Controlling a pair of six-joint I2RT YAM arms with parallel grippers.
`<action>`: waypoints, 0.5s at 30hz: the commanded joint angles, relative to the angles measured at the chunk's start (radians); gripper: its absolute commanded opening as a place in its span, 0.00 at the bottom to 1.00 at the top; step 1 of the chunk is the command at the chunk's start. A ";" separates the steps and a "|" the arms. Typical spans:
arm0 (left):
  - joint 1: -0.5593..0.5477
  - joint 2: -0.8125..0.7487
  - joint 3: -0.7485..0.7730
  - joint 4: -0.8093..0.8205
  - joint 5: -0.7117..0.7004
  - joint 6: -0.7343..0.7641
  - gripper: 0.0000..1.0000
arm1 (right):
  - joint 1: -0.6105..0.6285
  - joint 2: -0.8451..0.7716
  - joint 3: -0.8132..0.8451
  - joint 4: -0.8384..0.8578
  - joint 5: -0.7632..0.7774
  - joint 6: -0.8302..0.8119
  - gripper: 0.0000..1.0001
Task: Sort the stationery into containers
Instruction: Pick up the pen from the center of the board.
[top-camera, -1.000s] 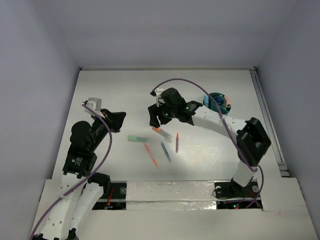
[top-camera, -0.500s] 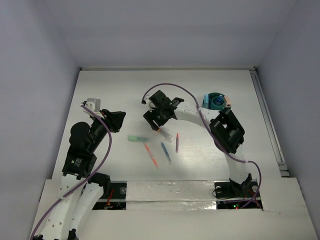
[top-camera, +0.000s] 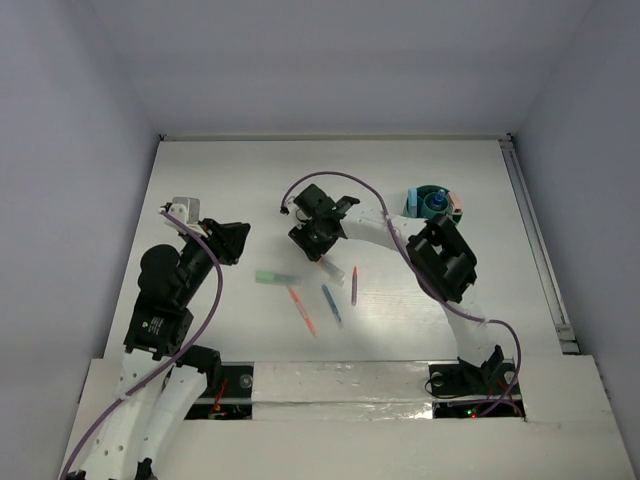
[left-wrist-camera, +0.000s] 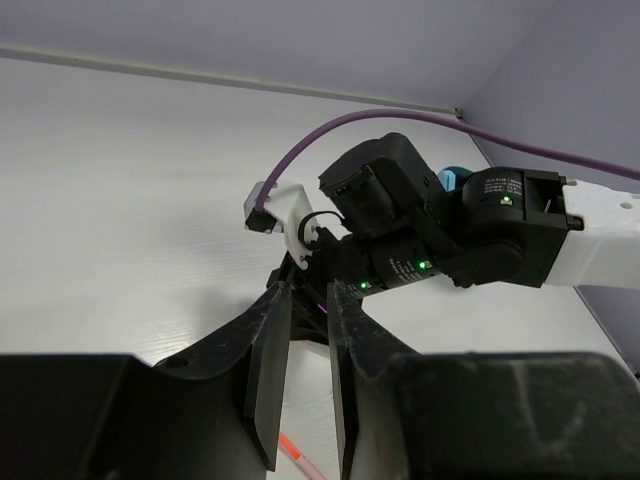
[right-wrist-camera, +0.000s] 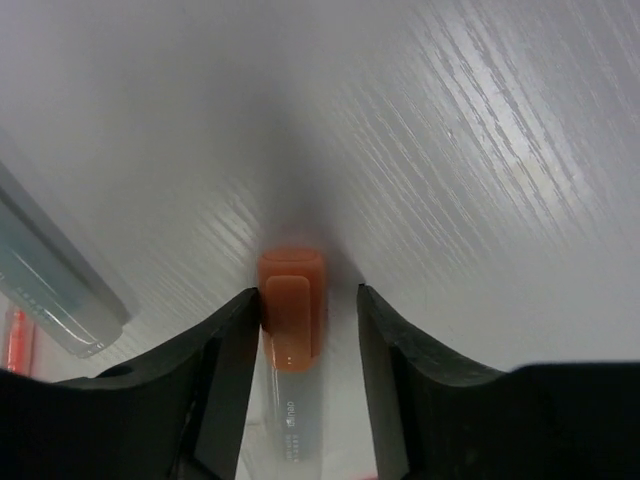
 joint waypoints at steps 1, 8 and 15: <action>0.006 -0.004 0.028 0.019 -0.009 0.011 0.18 | 0.001 0.013 0.032 -0.014 0.049 -0.025 0.48; 0.006 -0.004 0.029 0.020 -0.009 0.012 0.18 | 0.001 0.001 0.008 0.067 0.153 -0.071 0.18; 0.006 0.000 0.029 0.019 -0.012 0.014 0.18 | -0.009 -0.166 -0.150 0.401 0.212 -0.116 0.07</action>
